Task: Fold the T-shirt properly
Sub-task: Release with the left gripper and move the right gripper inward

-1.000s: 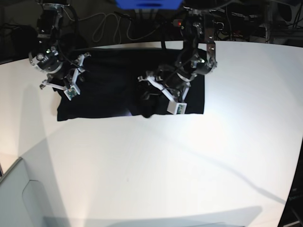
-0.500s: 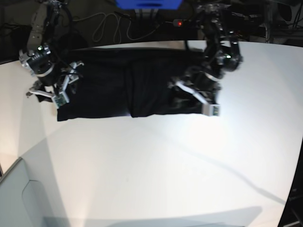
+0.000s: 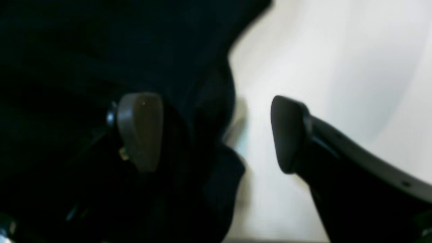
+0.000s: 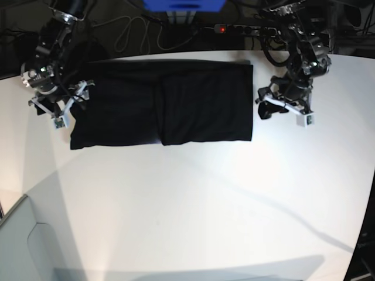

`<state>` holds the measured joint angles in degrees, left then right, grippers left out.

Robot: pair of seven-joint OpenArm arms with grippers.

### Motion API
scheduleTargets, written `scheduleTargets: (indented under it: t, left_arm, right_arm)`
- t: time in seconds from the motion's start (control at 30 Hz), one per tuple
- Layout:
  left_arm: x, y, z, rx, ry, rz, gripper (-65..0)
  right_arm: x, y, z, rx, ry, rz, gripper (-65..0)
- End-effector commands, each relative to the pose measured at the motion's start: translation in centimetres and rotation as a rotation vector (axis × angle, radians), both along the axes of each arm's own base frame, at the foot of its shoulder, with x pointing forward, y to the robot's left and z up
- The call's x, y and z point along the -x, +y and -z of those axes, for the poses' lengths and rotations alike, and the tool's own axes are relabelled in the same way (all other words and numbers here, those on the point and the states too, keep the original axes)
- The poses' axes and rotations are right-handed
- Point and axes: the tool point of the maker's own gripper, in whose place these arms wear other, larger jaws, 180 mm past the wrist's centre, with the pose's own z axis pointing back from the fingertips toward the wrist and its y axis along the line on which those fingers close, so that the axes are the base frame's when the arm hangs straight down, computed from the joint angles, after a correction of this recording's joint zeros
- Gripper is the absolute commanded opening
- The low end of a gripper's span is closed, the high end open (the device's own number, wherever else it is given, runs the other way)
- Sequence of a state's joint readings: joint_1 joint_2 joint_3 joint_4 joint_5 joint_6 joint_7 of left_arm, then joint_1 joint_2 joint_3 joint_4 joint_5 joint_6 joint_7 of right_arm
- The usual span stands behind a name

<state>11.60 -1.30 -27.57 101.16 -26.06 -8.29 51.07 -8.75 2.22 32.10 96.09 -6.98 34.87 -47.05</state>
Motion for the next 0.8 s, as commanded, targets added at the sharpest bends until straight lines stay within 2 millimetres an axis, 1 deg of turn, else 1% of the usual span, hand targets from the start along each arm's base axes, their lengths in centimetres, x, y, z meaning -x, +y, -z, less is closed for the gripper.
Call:
scheduleTargets:
  t: [0.0, 0.1, 0.23, 0.33, 0.4, 0.43, 0.6, 0.67, 0.77]
  left_arm:
    - [-0.8, 0.1, -1.0, -0.002, -0.049, 0.002, -28.7]
    - [-0.6, -0.2, -0.4, 0.01, -0.034, 0.002, -28.7]
    - [-0.6, -0.3, -0.3, 0.014, -0.034, 0.002, -28.7]
    - [-0.6, -0.3, -0.3, 0.014, -0.034, 0.002, -28.7]
    - [-0.6, -0.3, -0.3, 0.014, -0.033, 0.001, -28.7]
    - [-0.5, -0.3, -0.1, 0.018, -0.026, 0.0, -28.7]
    - [-0.2, -0.3, 1.0, 0.031, 0.001, -0.007, -28.7]
    - [-0.1, -0.3, 1.0, 0.033, 0.003, -0.009, -28.7]
    - [-0.1, -0.2, 1.0, 0.032, 0.003, -0.012, -28.7]
  right_arm:
    - [-0.8, -0.6, -0.8, 0.009, -0.033, -0.012, -16.8]
    - [-0.9, -1.3, -0.1, -0.007, -0.017, 0.017, -16.8]
    - [0.0, -1.0, 1.8, -0.042, 0.038, 0.024, -17.1]
    - [0.4, -0.6, 2.6, -0.06, 0.058, 0.027, -18.5]
    - [0.6, -0.5, 2.7, -0.062, 0.062, 0.027, -24.1]
    - [0.6, -0.4, 2.7, -0.063, 0.062, 0.027, -28.2]
    - [0.4, 1.5, 3.1, -0.078, 0.073, -0.029, -54.5]
    - [0.7, 2.1, 3.4, -0.079, 0.086, -0.048, -64.7]
    - [0.8, 2.8, 3.5, -0.082, 0.091, -0.073, -64.4]
